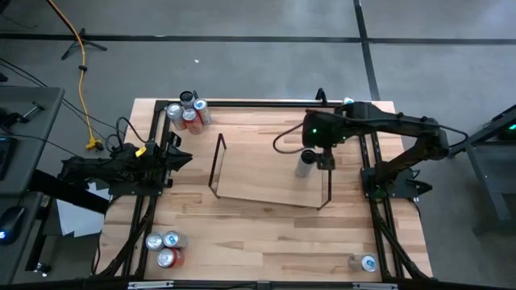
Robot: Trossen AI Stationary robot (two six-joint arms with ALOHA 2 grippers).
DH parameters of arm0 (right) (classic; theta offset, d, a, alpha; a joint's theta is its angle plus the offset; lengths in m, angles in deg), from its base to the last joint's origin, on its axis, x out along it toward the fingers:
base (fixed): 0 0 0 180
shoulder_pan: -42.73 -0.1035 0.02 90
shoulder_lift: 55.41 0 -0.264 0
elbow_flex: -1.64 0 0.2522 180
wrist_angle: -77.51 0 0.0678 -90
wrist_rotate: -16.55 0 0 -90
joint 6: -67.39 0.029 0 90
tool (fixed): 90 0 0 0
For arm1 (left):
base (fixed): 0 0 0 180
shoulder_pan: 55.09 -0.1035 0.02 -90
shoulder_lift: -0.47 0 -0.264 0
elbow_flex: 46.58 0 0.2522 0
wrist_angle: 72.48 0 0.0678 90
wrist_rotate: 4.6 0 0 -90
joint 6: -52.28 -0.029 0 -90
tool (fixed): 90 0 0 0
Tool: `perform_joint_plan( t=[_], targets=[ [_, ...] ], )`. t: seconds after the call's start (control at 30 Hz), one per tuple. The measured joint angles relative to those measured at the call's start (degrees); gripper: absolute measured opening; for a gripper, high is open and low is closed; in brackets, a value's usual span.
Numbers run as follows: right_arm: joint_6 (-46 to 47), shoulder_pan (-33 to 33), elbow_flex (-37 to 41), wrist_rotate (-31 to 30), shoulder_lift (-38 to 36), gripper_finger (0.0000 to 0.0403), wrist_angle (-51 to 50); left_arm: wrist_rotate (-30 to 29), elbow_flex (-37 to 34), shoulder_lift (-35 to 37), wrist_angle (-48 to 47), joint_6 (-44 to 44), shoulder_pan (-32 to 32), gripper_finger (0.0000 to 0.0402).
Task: Place canned beverage on shelf
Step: Put the white soda can on the shelf
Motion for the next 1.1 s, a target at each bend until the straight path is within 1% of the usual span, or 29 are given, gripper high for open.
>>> perform_joint_plan(
  t=[0.1, 0.17, 0.27, 0.37, 0.4, 0.43, 0.53, 0.63, 0.77, 1.1],
  targets=[
    [3.2, 0.6, 0.0, 2.2, 0.1, 0.0267, 6.7, 0.0, 0.0, 0.0, 0.0, 0.0, 0.0, 0.0003],
    [3.7, 0.6, -0.1, 2.8, 1.3, 0.0233, 9.2, 0.0, 0.0, 0.0, 0.0, 0.0, 0.0, 0.0003],
    [3.7, 0.0, -0.1, 2.8, 4.7, 0.0155, 8.8, 0.0, 0.0, 0.0, 0.0, 0.0, 0.0, 0.0003],
    [3.6, -1.2, -0.1, 4.4, 8.0, 0.005, 7.7, 0.0, 0.0, 0.0, 0.0, 0.0, 0.0, 0.0003],
    [3.4, -1.7, -0.1, 5.0, 9.0, 0.0025, 7.8, 0.0, 0.0, 0.0, 0.0, 0.0, 0.0, 0.0003],
    [2.8, -2.2, -0.1, 5.4, 9.7, 0.0015, 8.0, 0.0, 0.0, 0.0, 0.0, 0.0, 0.0, 0.0003],
    [1.2, -3.2, -1.4, 4.8, 11.9, 0.002, 6.9, 0.0, 0.0, 0.0, 0.0, 0.0, 0.0, 0.0003],
    [-0.5, -3.4, -3.4, 3.1, 13.5, 0.0005, 5.2, 0.0, 0.0, 0.0, 0.0, 0.0, 0.0, 0.0003],
    [-1.8, -3.1, -4.9, 0.7, 15.3, 0.0004, 1.7, 0.0, 0.0, 0.0, 0.0, 0.0, 0.0, 0.0003],
    [-5.3, -3.1, -5.3, 0.7, 15.8, 0.0, -5.4, 0.0, 0.0, 0.0, 0.0, 0.0, 0.0, 0.0003]
  ],
)
